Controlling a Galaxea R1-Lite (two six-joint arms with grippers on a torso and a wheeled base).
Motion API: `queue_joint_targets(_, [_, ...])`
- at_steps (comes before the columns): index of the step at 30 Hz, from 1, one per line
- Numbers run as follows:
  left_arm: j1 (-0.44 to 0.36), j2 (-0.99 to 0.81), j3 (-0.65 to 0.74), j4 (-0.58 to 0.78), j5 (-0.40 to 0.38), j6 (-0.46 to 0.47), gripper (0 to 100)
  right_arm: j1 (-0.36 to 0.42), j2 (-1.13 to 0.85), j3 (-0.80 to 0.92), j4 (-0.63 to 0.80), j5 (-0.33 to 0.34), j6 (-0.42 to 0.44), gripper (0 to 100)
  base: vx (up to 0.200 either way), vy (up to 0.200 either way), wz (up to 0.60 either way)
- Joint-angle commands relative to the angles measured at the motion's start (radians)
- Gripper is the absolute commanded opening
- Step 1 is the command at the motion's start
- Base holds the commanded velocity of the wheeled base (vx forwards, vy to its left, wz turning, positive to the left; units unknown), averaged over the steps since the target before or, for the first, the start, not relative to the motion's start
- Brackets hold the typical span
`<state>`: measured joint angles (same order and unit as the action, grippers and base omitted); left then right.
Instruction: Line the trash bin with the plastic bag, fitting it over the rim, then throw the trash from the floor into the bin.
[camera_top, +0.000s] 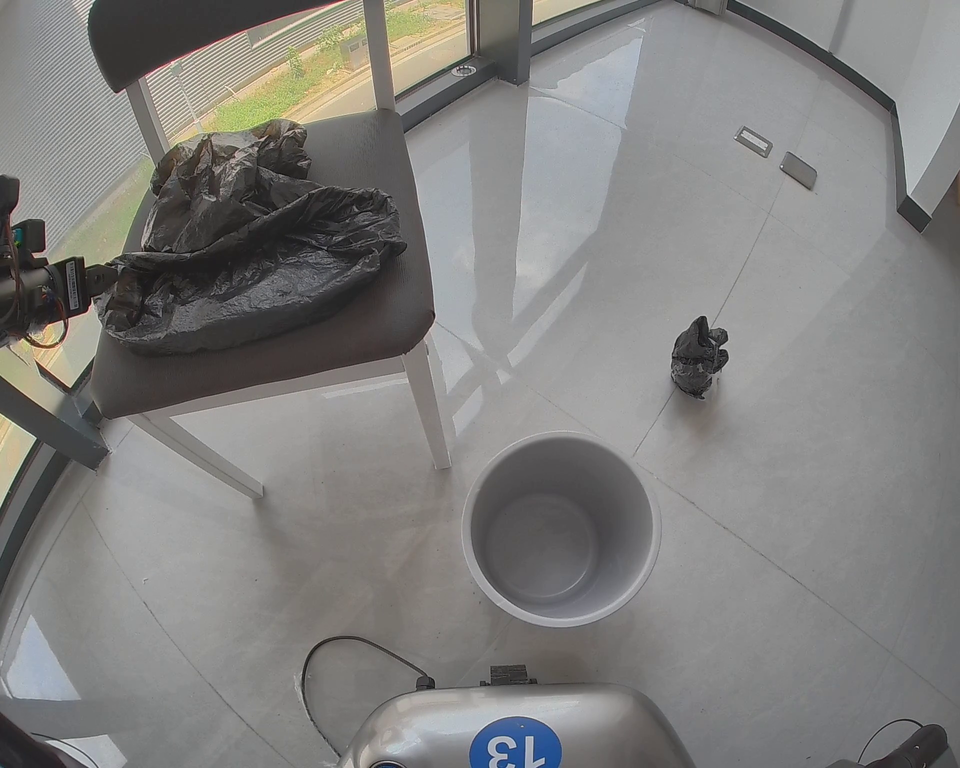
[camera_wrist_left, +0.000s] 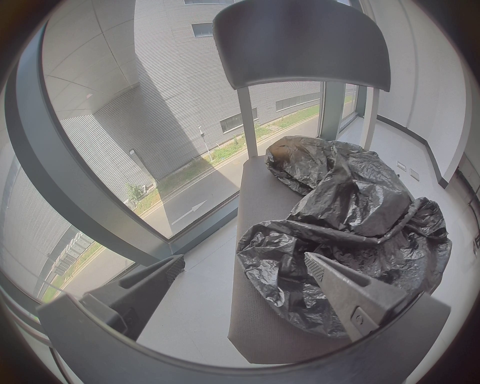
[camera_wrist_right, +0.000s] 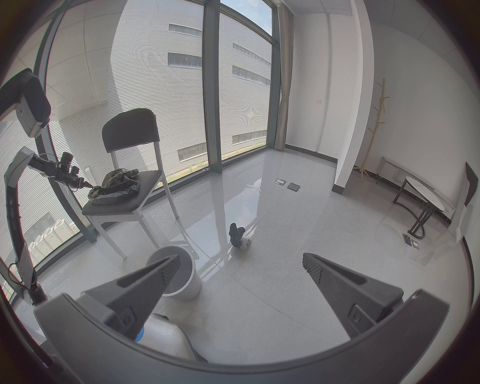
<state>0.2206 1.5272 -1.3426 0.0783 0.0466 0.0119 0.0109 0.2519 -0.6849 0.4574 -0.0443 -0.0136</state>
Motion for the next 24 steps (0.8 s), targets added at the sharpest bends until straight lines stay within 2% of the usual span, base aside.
queue_joint_targets(1, [0.008, 0.022, -0.004, 0.001, -0.004, 0.000, 100, 0.001, 0.006, -0.008, -0.002, 0.001, 0.000, 100, 0.000, 0.000, 0.00])
queue_joint_targets(22, [-0.020, 0.177, -0.095, -0.028, 0.001, -0.007, 100, -0.002, 0.006, -0.033, -0.003, 0.000, -0.016, 100, 0.000, 0.000, 0.00])
queue_joint_targets(23, [-0.021, 0.183, -0.095, -0.043, 0.001, -0.007, 0, -0.002, 0.006, -0.033, -0.003, 0.000, -0.019, 100, 0.000, 0.000, 0.00])
queue_joint_targets(24, [-0.021, 0.186, -0.093, -0.055, 0.001, -0.007, 0, -0.003, 0.006, -0.033, -0.003, 0.000, -0.022, 100, 0.000, 0.000, 0.00])
